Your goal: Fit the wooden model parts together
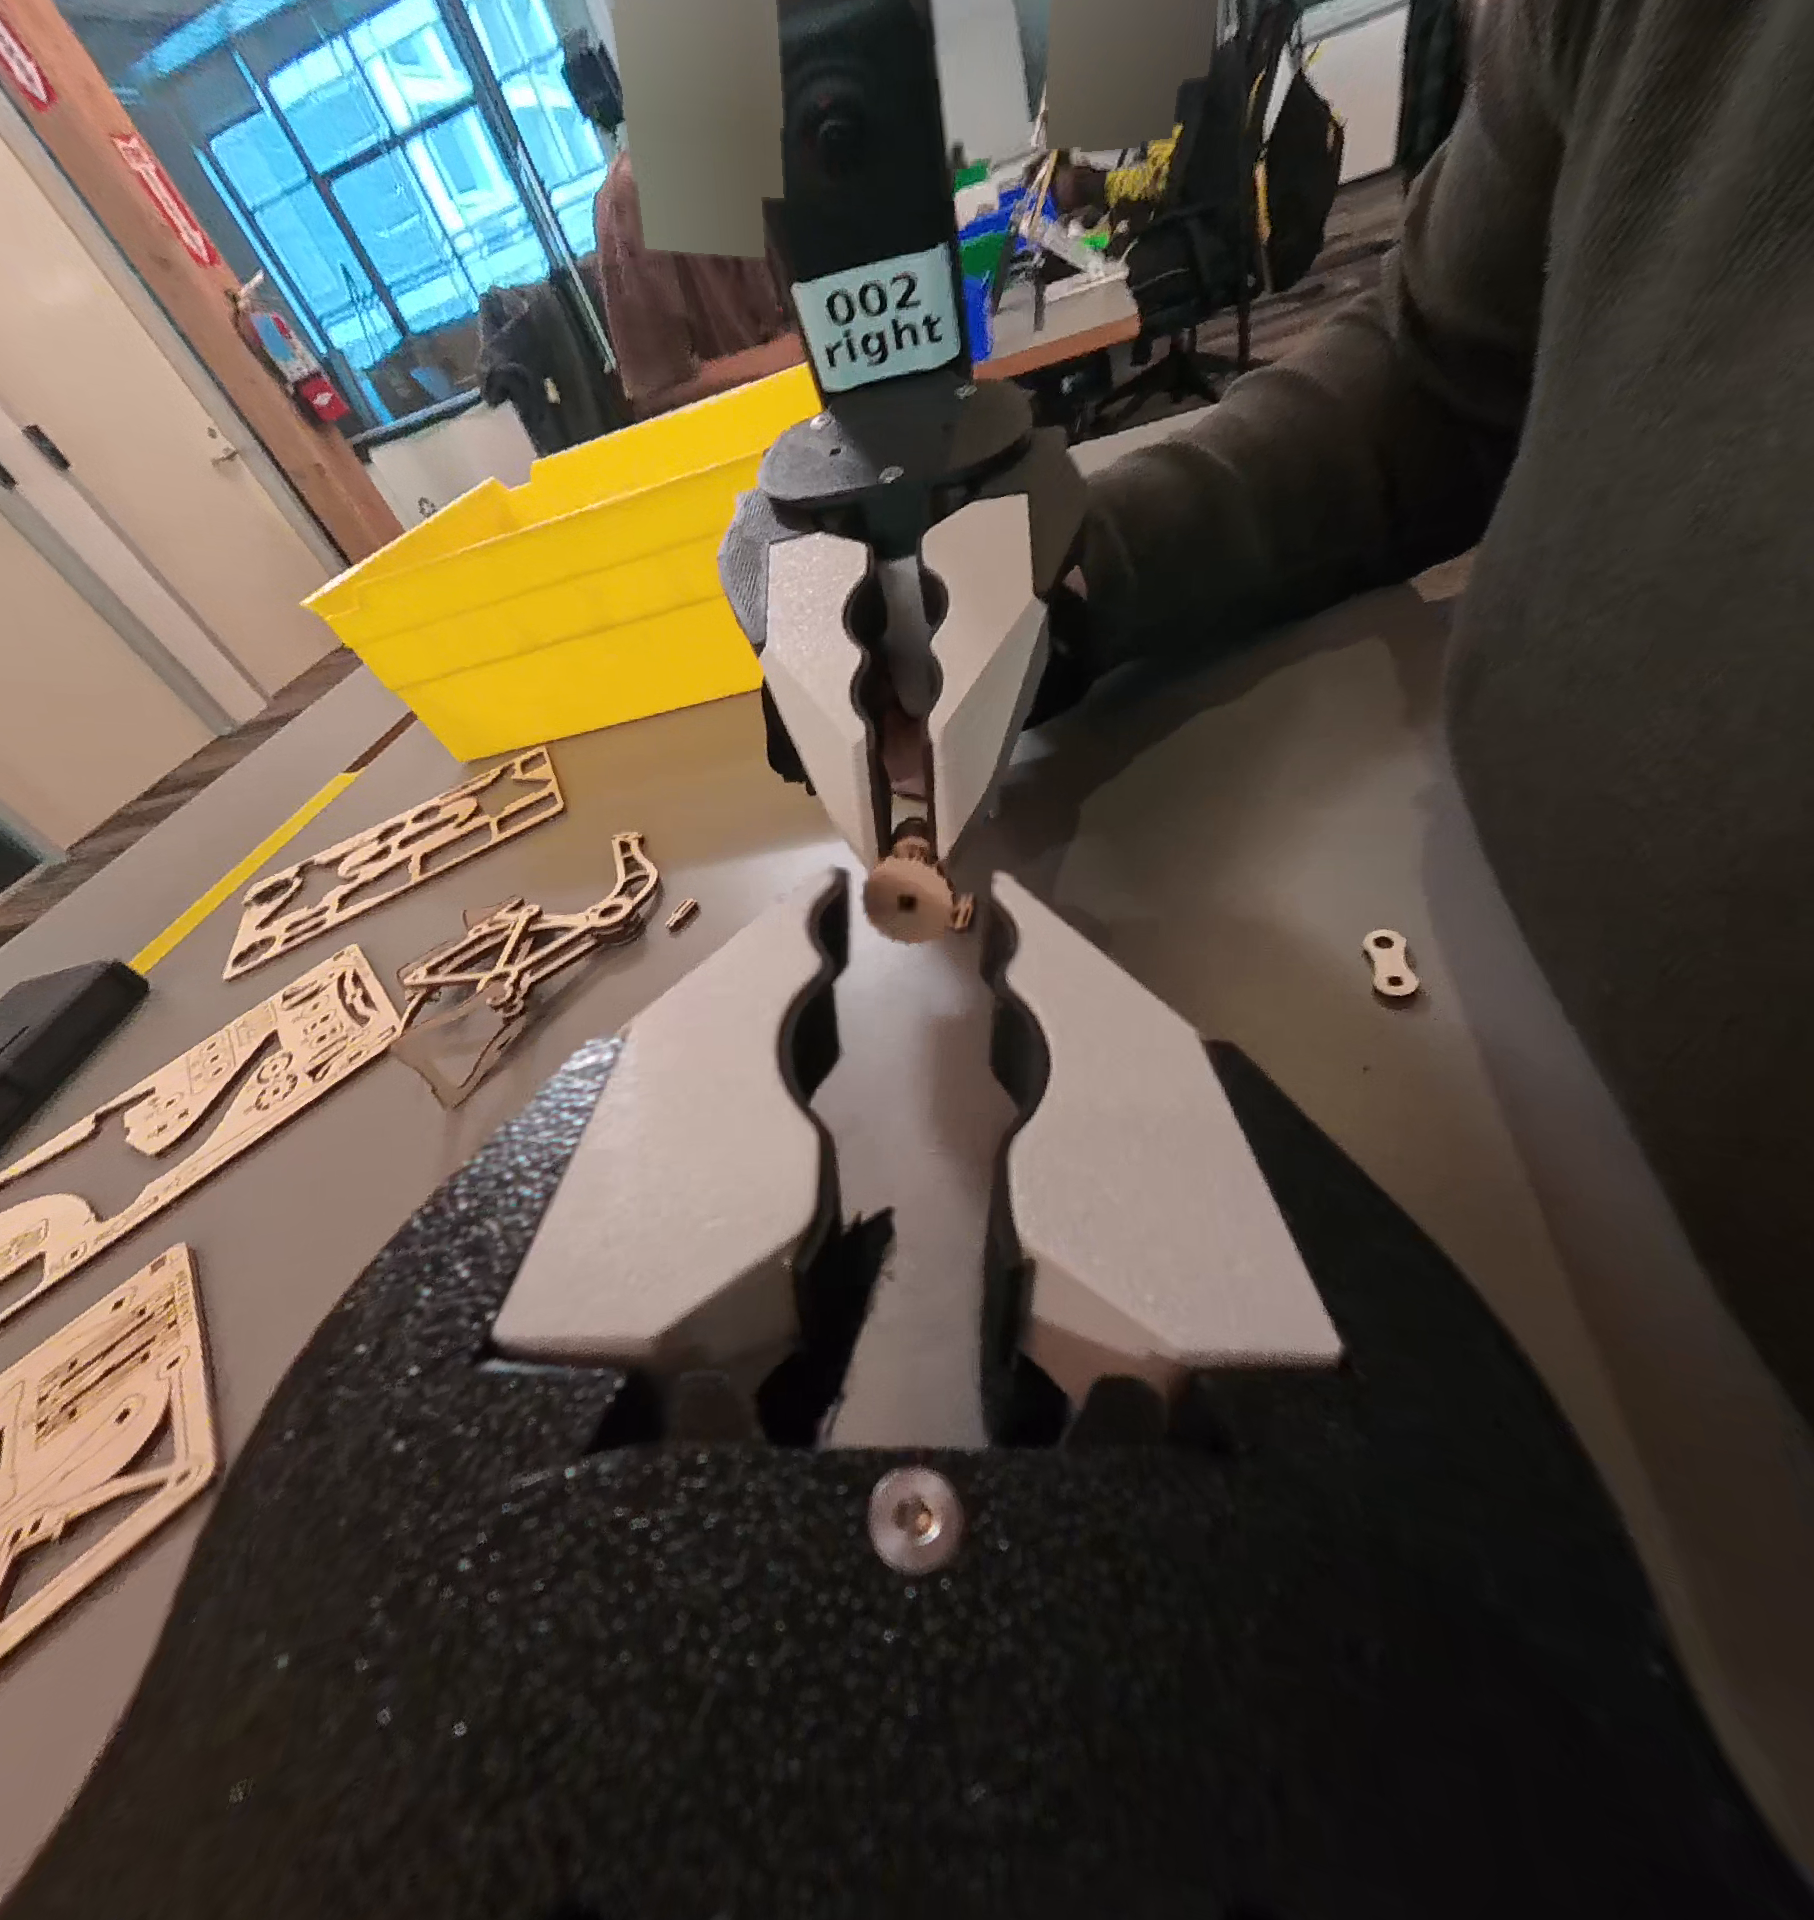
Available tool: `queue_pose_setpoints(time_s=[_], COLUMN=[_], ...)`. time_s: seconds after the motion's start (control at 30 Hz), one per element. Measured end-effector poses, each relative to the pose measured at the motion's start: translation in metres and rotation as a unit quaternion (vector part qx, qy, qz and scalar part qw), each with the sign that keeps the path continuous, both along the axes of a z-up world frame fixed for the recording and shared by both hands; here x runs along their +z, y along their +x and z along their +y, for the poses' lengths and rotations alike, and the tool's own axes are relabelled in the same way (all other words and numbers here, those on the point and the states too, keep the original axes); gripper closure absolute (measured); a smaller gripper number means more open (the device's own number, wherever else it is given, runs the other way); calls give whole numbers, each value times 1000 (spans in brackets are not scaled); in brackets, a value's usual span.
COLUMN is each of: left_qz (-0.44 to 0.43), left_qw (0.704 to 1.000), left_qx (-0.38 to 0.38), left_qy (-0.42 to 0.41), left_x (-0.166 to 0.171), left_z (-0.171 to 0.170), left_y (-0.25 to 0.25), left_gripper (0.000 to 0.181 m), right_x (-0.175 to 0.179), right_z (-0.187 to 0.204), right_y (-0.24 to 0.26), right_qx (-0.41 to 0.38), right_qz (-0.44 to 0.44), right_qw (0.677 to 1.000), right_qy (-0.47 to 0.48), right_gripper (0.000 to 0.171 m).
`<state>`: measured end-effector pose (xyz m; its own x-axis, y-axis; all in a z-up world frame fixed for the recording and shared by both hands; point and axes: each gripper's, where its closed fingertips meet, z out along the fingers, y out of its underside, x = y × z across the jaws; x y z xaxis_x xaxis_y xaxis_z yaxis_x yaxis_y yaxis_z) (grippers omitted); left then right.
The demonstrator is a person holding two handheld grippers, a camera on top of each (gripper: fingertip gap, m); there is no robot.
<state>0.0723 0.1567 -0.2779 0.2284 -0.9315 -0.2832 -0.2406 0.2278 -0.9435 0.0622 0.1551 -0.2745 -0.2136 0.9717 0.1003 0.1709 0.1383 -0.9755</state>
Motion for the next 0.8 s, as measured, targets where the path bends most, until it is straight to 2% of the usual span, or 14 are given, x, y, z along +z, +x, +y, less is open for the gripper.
queue_pose_setpoints(time_s=[0.03, 0.2, 0.57, 0.77, 0.8], left_qz=[-7, -18, -29, -54, -55], left_qw=[1000, 1000, 997, 998, 998], left_qx=[0, 22, 61, 19, 10], left_qy=[6, -5, 29, -4, -7], left_x=[2, 5, 9, 15, 15], left_z=[-1, 6, 13, 8, 6], left_y=[0, -3, -7, -6, -5], left_gripper=[166, 167, 167, 167, 167], right_x=[-1, 1, 6, 11, 11], right_z=[-1, 5, 13, 9, 8], right_y=[0, -3, -7, -6, -4], right_qx=[0, -29, -58, -54, -52], right_qz=[-2, 2, 17, 26, 21], right_qw=[1000, 999, 998, 998, 998], right_qy=[3, 16, -25, 7, 16], right_gripper=[165, 166, 166, 164, 160])
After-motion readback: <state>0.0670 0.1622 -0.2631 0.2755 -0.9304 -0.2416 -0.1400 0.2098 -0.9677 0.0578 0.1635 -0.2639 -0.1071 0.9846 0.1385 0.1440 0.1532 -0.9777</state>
